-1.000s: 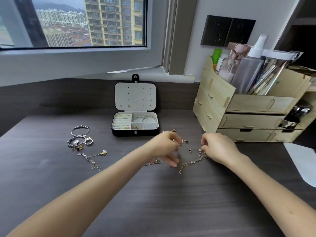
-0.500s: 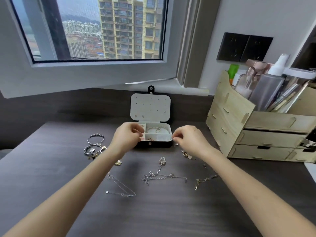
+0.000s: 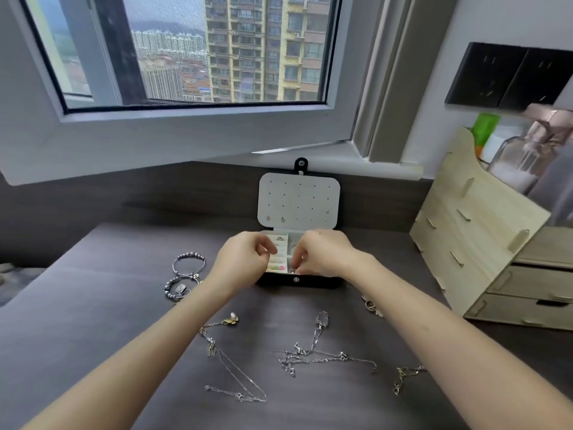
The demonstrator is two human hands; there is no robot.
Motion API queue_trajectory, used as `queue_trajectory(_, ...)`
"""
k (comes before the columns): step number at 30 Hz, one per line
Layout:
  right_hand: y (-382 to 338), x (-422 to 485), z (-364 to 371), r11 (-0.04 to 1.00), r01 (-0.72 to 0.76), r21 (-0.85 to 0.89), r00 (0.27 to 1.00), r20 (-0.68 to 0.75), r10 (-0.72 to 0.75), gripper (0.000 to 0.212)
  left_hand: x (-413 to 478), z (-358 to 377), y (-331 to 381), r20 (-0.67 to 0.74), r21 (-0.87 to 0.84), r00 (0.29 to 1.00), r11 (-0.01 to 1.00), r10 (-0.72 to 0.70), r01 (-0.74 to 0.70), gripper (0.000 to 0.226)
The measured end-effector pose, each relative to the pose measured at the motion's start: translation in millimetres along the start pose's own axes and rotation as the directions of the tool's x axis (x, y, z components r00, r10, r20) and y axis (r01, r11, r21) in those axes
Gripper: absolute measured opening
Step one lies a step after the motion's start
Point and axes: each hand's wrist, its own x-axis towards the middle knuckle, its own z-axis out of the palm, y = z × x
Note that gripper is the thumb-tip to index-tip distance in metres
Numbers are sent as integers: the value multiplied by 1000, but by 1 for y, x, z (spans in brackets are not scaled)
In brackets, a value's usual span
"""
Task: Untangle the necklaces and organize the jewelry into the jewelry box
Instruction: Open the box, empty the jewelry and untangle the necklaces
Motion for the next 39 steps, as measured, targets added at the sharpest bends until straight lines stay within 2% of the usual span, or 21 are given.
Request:
queue_trajectory(7,7,-1,-2,985,167,-35,985,49,-165,18,-2,-2,-1,32,-1,999,999,42,-42,27)
queue_trajectory(12,8,1,2,948,289,-135,956,-3,-292,17,-6,0,0,61,61,994,993,93,-97,28)
queue_trajectory(17,11,-1,2,953,294,-76,955,-26,-296,15,-7,-7,-5,51,2,997,998,56,-56,27)
queue_trajectory(22,9,3,3,945,317,-82,948,38,-315,14,-7,-11,-6,51,-15,998,1000,28,-27,28)
queue_trajectory(24,10,2,3,950,308,-43,951,34,-307,14,-8,-9,-5,62,-30,998,999,17,-15,28)
queue_trajectory(28,16,-2,11,951,306,28,950,-66,-304,7,-11,-8,-4,69,-55,998,998,-3,7,29)
queue_trajectory(32,23,-4,22,955,286,85,953,-132,-274,11,-13,-8,-6,75,-105,997,994,-26,34,30)
queue_trajectory(36,22,-13,17,923,235,306,962,-208,-176,7,-12,-7,-7,68,-193,996,979,-53,65,27)
queue_trajectory(39,21,-20,8,834,208,511,964,-252,-86,13,-11,-4,-3,76,-280,996,958,-43,63,20)
